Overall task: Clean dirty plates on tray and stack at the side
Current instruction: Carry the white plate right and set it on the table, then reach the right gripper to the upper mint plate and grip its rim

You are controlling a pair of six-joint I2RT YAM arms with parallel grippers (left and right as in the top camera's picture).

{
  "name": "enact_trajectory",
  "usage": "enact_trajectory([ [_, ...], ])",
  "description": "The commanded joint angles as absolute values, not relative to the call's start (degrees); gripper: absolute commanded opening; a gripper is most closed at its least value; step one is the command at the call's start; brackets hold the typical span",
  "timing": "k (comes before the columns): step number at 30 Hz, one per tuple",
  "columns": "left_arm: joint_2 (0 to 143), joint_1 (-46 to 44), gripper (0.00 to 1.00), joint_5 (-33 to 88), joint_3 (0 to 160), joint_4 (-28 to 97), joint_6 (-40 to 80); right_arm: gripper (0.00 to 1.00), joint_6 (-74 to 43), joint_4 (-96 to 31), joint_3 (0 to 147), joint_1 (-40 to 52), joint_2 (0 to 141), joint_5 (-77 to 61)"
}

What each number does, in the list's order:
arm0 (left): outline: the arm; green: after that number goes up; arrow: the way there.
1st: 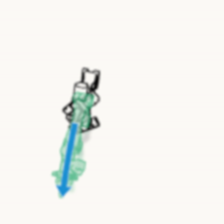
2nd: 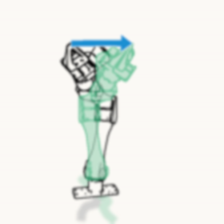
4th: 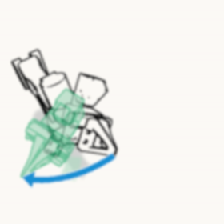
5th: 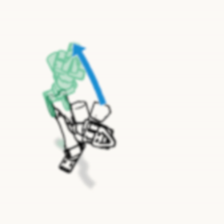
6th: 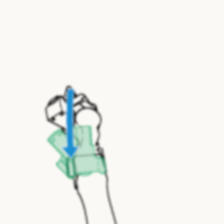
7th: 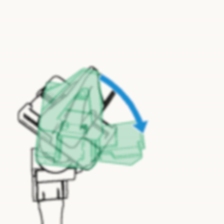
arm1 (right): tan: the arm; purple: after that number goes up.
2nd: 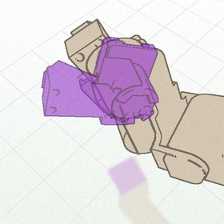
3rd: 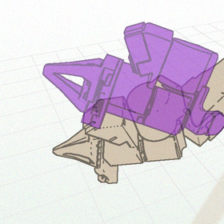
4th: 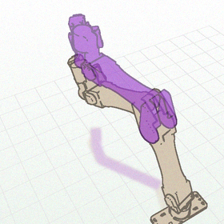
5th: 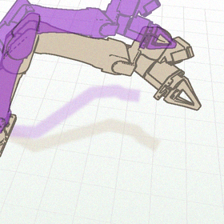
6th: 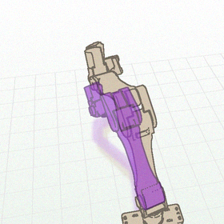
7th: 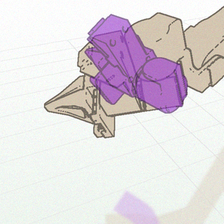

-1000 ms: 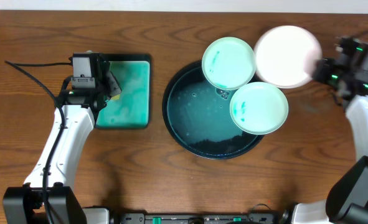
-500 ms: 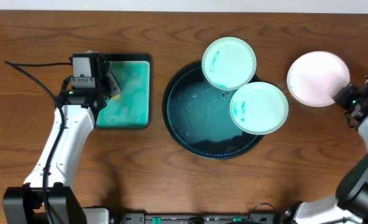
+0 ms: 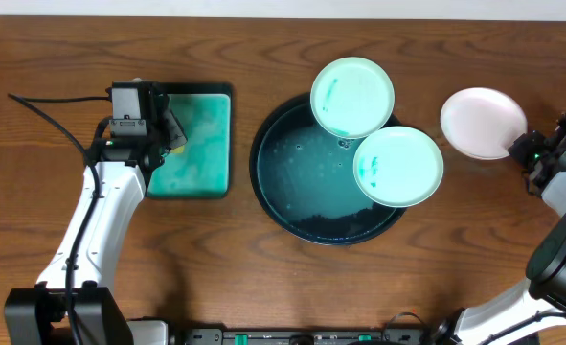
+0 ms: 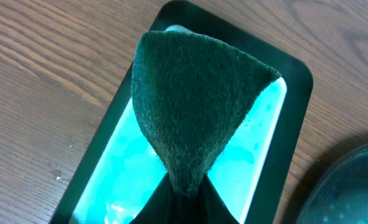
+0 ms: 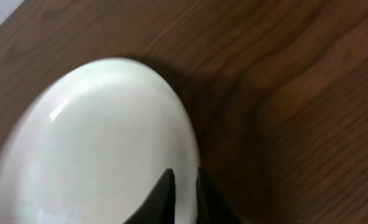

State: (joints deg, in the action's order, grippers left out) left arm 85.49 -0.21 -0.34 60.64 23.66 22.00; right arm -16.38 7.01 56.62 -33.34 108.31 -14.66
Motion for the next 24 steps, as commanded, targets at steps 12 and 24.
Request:
enact_trajectory([
  [12,85.89,0.10,0.07,-0.60,60.20,23.73,21.04,0.38,1.17,-21.37,79.53,-24.43,108.27,-15.66],
  [24,85.89,0.10,0.07,-0.60,60.20,23.75,21.04,0.56,11.60,-16.99,82.15,-6.22,112.55,-18.04],
])
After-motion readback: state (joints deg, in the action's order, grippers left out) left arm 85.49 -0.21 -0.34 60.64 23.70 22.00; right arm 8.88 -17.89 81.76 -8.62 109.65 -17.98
